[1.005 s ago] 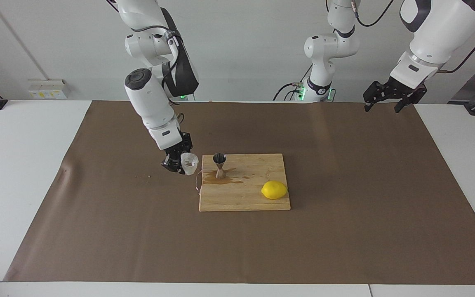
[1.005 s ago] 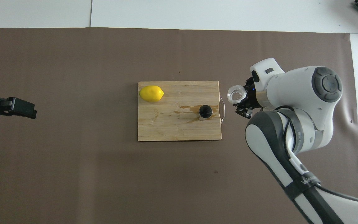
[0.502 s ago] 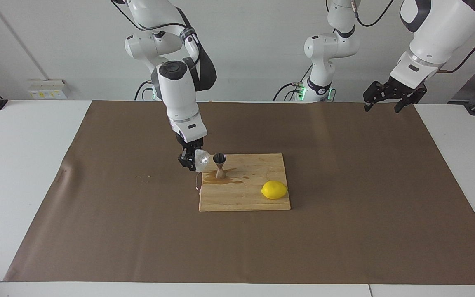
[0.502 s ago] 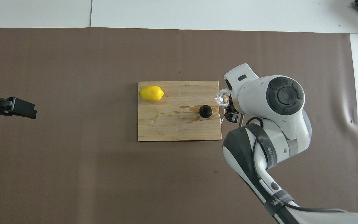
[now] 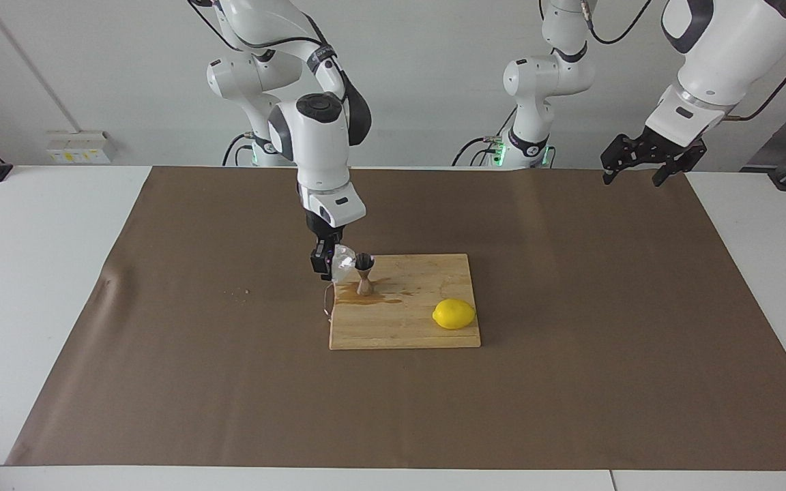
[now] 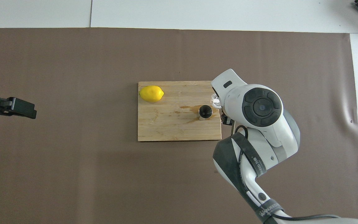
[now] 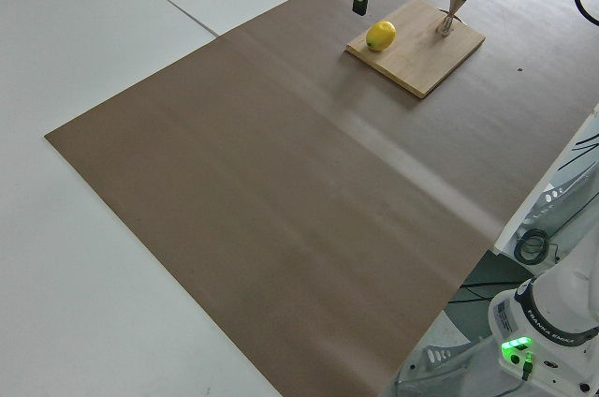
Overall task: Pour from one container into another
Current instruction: 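Tilt the clear glass with the right gripper into the metal cup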
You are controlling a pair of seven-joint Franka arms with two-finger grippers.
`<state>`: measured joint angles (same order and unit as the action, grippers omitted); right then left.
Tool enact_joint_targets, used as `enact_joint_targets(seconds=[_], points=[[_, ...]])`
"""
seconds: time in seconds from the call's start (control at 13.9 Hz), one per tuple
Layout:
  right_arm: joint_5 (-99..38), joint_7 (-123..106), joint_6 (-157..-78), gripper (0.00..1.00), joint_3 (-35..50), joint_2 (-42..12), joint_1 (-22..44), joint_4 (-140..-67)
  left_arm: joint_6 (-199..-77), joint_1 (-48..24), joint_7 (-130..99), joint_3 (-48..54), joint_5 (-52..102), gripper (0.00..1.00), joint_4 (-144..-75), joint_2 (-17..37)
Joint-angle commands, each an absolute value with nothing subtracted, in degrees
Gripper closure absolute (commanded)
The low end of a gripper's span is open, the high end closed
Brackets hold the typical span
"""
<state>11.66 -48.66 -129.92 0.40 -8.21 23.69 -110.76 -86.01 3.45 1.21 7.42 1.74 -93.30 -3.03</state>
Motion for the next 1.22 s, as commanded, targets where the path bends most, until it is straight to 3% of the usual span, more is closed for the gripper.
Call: enact_joint_targets(seconds=[0.0,1.15], points=[[16.16,-43.87,-128.67,0.80,0.35,-8.61,25.22,-109.60,-85.52,4.13,1.58,7.73,1.23,0.00,-94.31,-4.31],[32.34,-41.48,-126.30,0.81,0.44,-8.35,29.18,-110.65,-85.52,4.13,1.58,7.82,1.14,0.00,-94.31,-4.31]])
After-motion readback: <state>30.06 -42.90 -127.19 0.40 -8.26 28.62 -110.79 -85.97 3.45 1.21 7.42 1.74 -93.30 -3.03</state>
